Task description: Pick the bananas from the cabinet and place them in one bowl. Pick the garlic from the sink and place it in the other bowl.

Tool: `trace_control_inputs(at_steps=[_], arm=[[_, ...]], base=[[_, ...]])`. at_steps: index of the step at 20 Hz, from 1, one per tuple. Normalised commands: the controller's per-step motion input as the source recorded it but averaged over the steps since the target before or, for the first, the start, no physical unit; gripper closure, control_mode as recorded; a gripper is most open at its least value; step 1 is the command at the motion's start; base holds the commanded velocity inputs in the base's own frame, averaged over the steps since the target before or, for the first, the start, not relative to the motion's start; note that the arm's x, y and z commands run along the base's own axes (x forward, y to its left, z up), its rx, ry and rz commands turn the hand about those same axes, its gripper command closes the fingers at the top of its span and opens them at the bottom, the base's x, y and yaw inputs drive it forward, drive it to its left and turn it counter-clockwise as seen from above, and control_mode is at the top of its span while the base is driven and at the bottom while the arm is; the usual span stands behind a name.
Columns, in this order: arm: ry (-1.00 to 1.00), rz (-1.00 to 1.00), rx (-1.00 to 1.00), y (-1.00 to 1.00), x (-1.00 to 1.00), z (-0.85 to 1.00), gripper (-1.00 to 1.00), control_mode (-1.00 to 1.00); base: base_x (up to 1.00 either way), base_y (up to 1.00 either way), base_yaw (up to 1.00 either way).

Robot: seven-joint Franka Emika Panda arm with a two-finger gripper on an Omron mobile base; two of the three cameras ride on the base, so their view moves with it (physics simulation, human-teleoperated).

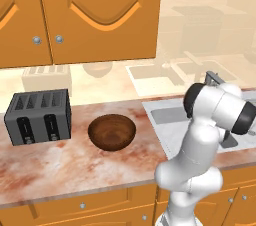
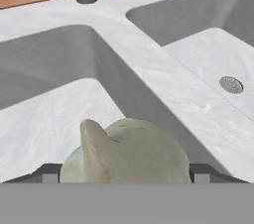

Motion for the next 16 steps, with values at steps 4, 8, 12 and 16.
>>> trace_control_inputs(at_steps=[4, 8, 12, 16], arm=[[0.05, 0.00, 0.04, 0.03, -0.18, 0.44, 1.00, -1.00], [0.08, 0.00, 0.04, 0.11, -0.05, 0.49, 1.00, -1.00], [0.10, 0.03, 0.01, 0.32, 0.00, 0.42, 1.00, -1.00], [0.10, 0.04, 0.00, 0.55, 0.00, 0.27, 1.00, -1.00]], base=[[0.00, 0.00, 0.00], [0.00, 0.00, 0.00], [0.00, 0.00, 0.00], [0.00, 0.00, 0.00]])
